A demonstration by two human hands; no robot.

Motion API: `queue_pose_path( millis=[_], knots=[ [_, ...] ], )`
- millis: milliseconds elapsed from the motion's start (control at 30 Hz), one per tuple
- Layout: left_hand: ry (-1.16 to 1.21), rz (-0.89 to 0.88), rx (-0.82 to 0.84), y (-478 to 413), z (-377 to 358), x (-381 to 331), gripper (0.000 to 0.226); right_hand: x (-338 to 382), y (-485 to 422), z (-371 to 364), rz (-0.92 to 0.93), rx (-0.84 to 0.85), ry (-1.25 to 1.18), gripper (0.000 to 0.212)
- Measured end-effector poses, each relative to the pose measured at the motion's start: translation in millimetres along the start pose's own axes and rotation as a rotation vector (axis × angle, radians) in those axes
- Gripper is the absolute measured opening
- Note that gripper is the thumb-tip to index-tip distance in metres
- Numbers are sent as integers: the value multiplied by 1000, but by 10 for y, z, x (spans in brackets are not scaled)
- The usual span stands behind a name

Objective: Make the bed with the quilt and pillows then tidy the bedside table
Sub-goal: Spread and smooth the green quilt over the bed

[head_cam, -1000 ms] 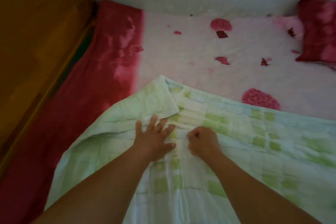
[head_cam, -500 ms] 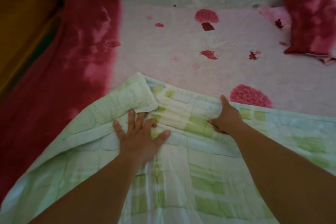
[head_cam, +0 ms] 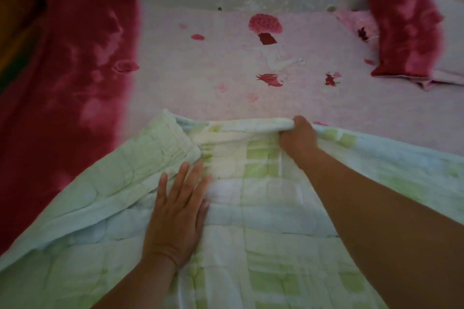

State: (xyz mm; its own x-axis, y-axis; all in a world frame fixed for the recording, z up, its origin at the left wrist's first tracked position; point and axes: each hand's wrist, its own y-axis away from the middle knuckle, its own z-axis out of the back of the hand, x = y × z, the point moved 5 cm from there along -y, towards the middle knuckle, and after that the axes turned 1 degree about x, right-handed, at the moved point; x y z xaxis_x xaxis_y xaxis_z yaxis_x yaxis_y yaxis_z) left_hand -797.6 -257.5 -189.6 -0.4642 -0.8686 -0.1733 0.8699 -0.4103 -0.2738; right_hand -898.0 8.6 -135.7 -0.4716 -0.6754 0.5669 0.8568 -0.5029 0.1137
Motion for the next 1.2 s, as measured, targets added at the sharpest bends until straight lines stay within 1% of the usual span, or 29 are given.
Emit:
queue_pose_path(
  millis=[67,133,200,300,333,367,433,467,500,533,600,633,700,733,833,967,1067,1133,1200],
  knots=[
    [-30,13,37,-15,-2,13,55,282,-108,102,89,-106,-128,26],
    [-50,37,64,-40,-6,15,61,552,-235,137,177,-140,-199,25],
    [-55,59,82,-52,-18,30,61,729,-347,22,227,-97,-221,27],
    [-38,51,101,-50,-41,20,55,606,-387,-341,158,53,-162,33],
    [-38,48,111,-54,-53,22,53,510,-373,-481,145,107,-141,39],
    [-38,56,125,-62,-66,38,52,441,-344,-603,152,164,-135,51],
    [-35,103,161,-87,-89,99,51,390,-313,-786,220,267,-130,89],
    [-36,127,182,-96,-97,132,52,428,-280,-826,270,292,-107,102],
    [-39,145,197,-108,-111,132,53,470,-224,-807,304,264,-65,105],
    [-49,155,210,-110,-121,131,54,501,-151,-764,325,187,-17,101],
    [-57,166,230,-111,-123,130,56,515,151,-706,344,25,165,80],
    [-57,168,232,-115,-128,132,57,496,363,-748,362,18,269,73],
    [-68,162,233,-128,-142,131,58,351,723,-925,391,87,413,76],
    [-68,154,233,-137,-144,126,58,255,810,-1016,416,91,452,76],
    [-64,130,206,-154,-152,119,58,152,784,-1142,441,19,477,66],
    [-88,58,185,-177,-182,189,58,198,744,-1153,439,-9,483,65],
    [-108,30,127,-353,-124,340,65,199,715,-1152,415,1,492,66],
    [-131,82,51,-547,-6,497,68,199,695,-1165,418,-8,503,67],
    [-143,186,-19,-728,125,689,74,188,687,-1183,425,-22,506,67]
  ],
)
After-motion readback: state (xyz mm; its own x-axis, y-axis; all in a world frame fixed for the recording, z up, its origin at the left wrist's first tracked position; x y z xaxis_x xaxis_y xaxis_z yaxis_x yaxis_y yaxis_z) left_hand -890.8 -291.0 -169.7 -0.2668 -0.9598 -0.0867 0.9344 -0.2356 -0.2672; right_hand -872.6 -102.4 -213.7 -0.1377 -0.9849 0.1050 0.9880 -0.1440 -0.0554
